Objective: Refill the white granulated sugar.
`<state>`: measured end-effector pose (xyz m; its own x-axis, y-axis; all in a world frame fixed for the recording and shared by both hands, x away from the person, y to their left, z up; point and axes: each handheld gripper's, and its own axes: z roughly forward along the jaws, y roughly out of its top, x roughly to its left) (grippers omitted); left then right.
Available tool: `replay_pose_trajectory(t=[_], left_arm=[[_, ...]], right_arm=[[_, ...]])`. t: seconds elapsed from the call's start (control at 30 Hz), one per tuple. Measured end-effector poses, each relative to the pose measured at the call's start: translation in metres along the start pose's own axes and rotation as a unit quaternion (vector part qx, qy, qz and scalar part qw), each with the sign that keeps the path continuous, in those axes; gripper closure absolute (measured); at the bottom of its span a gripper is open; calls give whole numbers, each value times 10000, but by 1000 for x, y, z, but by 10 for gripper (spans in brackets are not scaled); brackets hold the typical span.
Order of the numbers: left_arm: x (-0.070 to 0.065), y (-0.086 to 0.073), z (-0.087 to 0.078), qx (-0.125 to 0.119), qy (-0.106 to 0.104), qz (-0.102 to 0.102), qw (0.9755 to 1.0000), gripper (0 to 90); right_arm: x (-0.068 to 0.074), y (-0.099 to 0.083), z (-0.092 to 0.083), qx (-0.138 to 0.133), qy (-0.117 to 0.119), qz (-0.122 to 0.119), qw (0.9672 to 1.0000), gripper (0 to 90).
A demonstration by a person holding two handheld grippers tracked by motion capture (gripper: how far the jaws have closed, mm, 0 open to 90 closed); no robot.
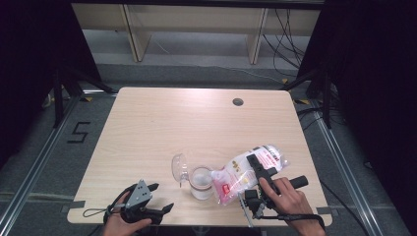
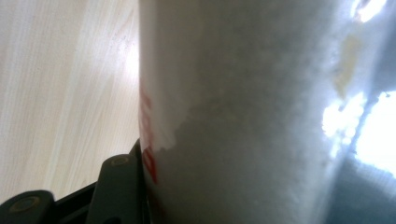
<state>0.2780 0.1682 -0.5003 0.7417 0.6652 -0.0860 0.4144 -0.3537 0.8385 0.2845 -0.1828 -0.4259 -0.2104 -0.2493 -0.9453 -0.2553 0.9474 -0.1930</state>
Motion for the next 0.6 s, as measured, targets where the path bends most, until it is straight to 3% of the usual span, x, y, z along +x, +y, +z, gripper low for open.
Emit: replay_pose_trajectory(t=[0.07,0.13,0.17,0.2,0.23,0.27,0.3,0.33,0.37,0.47,0.53,0.6], left_arm=[[0,0,0,-2,-24,2,10000,174],[4,1,-1,81,16,273,9996,174],[4,1,-1,84,8,269,9996,174],[1,0,0,21,-12,36,10000,174],[0,0,0,-8,3,8,10000,174],[1,0,0,14,-23,35,10000,174],[1,0,0,44,-42,65,10000,174],[1,0,0,18,-52,34,10000,174],[0,0,0,14,9,19,10000,174],[0,0,0,-11,-18,1,10000,174],[0,0,0,3,9,8,10000,174],[0,0,0,-8,-9,7,10000,174]], right_arm=[[0,2,-1,-36,2,-42,10000,474],[0,4,0,-148,-52,-121,9998,474],[-1,5,-1,-48,37,-84,9999,474],[1,7,0,-124,-42,-11,9999,474],[-2,8,0,-114,-36,-176,9998,474],[-1,9,1,-167,-26,-168,9997,474],[1,9,1,-136,-43,-6,9999,474],[-2,10,3,-241,-65,-200,9995,475],[-3,10,4,-216,-93,-214,9995,475],[0,9,5,-63,23,7,10000,475],[0,7,5,-50,44,-13,10000,475],[-3,5,6,-144,7,-241,9996,475]])
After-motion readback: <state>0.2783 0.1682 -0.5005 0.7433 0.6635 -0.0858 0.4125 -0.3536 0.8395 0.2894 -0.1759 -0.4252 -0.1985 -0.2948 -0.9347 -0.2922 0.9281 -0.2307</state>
